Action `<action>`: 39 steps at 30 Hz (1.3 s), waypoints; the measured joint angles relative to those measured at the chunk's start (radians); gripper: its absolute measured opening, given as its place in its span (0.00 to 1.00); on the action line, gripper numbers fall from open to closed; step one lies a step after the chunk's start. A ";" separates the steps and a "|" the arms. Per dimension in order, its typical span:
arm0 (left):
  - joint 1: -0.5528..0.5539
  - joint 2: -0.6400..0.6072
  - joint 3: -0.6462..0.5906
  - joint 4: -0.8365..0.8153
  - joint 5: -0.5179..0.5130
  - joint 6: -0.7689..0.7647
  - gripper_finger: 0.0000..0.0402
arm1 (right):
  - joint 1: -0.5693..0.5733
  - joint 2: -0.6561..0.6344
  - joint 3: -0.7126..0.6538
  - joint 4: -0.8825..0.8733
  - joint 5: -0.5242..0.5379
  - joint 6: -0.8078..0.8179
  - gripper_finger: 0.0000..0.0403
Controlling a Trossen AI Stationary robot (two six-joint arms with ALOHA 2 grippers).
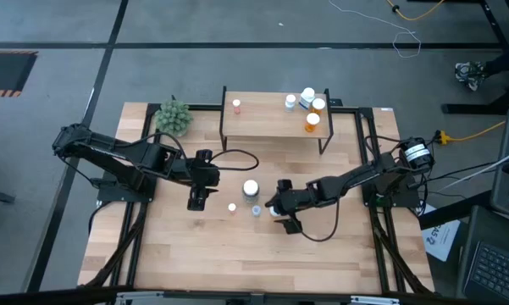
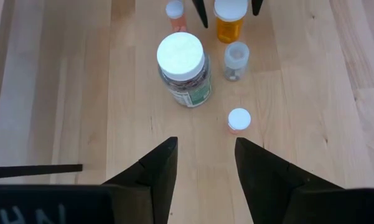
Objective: Pick and place medicine bottles onto shelf by color
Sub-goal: Put the orange pill bottle on the shelf
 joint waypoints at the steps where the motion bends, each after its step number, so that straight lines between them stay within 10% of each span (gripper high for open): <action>1: 0.000 0.000 0.000 0.000 0.000 0.000 0.39 | 0.003 0.000 0.000 -0.004 0.000 0.000 0.87; 11: 0.000 0.000 0.000 0.000 0.000 0.000 0.39 | 0.011 -0.009 0.000 -0.003 -0.003 0.107 0.50; 27: 0.000 0.000 0.000 0.000 0.000 0.000 0.39 | -0.017 -0.192 0.212 -0.396 0.148 -0.029 0.50; 39: 0.000 0.000 0.000 0.000 0.000 0.001 0.39 | -0.308 -0.207 0.444 -0.534 0.328 -0.056 0.50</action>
